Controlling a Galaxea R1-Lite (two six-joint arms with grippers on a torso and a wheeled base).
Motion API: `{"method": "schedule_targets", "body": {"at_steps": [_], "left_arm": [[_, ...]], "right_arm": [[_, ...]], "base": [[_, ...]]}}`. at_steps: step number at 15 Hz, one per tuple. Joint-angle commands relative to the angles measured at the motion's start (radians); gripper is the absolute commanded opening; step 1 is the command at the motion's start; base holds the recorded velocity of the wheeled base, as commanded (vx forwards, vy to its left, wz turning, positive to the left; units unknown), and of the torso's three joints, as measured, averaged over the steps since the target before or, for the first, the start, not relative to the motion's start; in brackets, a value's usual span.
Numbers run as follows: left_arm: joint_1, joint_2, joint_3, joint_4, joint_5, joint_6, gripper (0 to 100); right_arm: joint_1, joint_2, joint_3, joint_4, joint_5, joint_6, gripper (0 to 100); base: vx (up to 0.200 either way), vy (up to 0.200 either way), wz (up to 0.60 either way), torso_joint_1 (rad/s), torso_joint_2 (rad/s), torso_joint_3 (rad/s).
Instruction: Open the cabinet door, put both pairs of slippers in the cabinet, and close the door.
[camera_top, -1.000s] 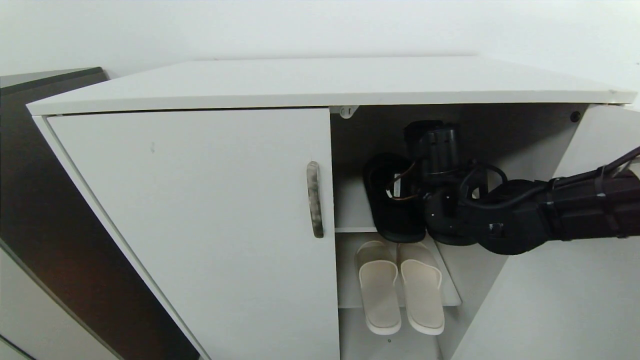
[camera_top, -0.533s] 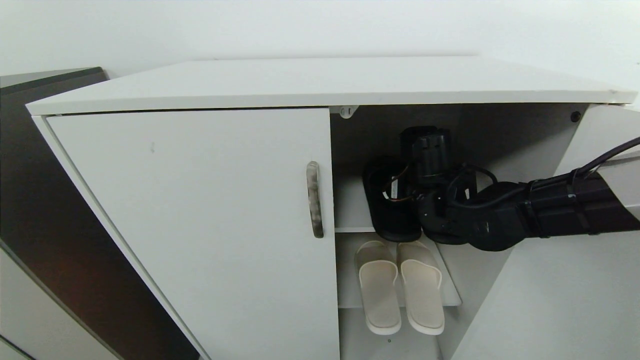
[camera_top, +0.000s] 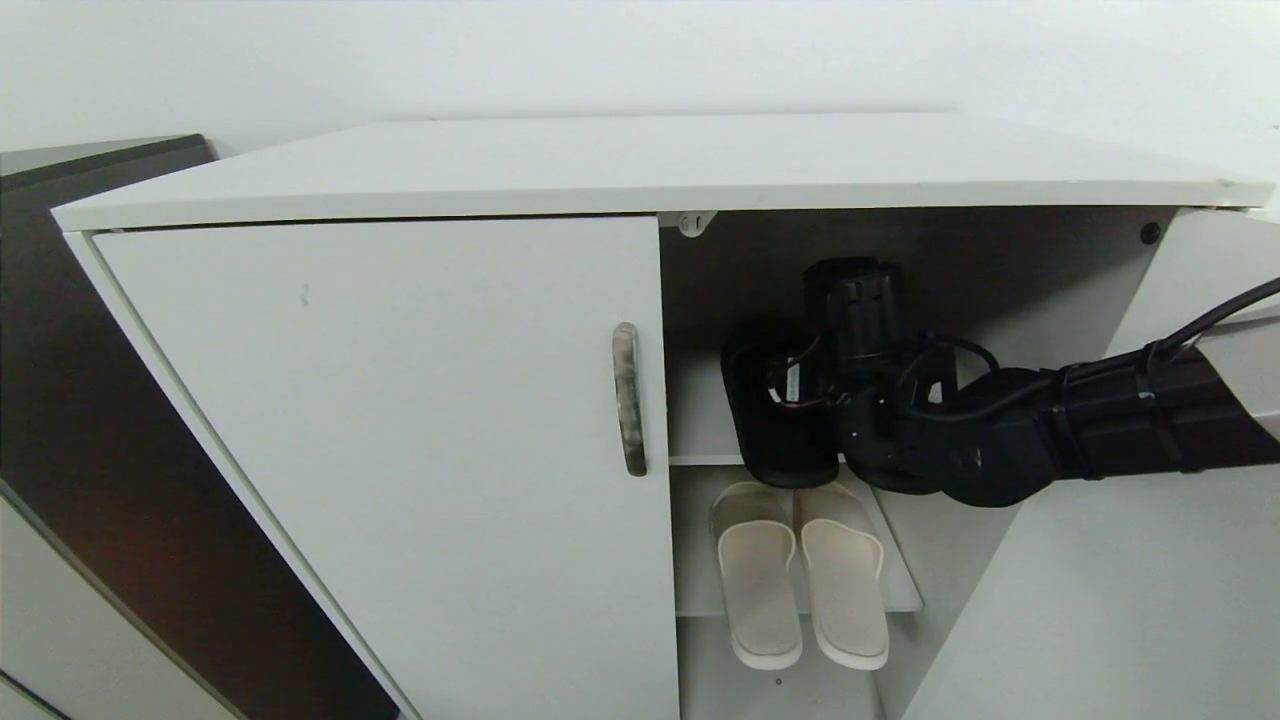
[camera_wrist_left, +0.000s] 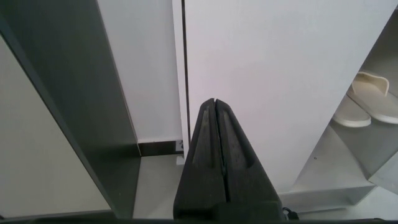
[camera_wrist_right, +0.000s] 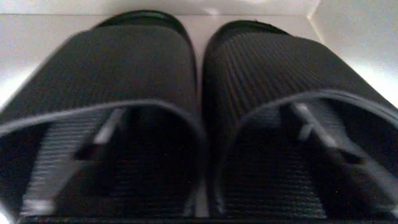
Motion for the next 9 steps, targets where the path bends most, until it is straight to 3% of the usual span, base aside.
{"method": "schedule_targets", "body": {"at_steps": [1, 9], "left_arm": [[0.000, 0.001, 0.000, 0.000, 0.000, 0.000, 0], [0.000, 0.001, 0.000, 0.000, 0.000, 0.000, 0]], "right_arm": [[0.016, -0.046, 0.037, 0.002, -0.001, 0.000, 100], [0.106, -0.284, 0.348, -0.092, -0.012, 0.003, 100]], "base": [[0.000, 0.000, 0.00, 0.000, 0.00, 0.000], [0.000, 0.000, 0.00, 0.000, 0.00, 0.000]]}}
